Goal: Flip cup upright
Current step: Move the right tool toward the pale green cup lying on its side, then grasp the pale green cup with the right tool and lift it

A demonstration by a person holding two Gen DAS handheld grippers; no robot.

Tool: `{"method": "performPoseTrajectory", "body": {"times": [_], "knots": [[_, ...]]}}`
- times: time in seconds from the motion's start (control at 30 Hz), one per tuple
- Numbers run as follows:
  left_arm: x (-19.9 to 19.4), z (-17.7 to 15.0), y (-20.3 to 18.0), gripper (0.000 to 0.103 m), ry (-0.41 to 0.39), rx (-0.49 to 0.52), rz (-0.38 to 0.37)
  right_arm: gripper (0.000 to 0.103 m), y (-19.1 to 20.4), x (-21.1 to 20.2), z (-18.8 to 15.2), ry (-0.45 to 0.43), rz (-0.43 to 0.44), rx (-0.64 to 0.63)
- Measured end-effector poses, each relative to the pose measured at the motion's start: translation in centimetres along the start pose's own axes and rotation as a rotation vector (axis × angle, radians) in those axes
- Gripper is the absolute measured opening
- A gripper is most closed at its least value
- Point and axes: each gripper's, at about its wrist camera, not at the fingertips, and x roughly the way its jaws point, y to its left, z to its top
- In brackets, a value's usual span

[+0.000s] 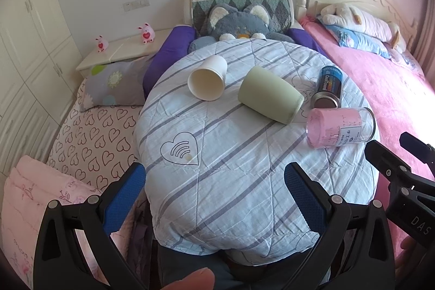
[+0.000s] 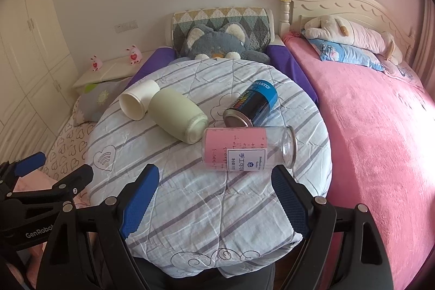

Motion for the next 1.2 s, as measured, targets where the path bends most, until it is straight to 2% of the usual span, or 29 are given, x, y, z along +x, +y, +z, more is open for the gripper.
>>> {"method": "performPoseTrajectory", "body": {"times": [0.57, 1.2], "knots": [[0.9, 0.0, 0.5, 0.103, 0.013, -0.006, 0.005, 0.086, 0.1, 1.1, 0.5, 0.032, -0.003, -0.020], [6.5, 3.6, 1.5, 0.103, 0.079, -0.018, 0.031, 0.086, 2.0, 8.2, 4.6, 0.127, 0.060, -0.149]]}}
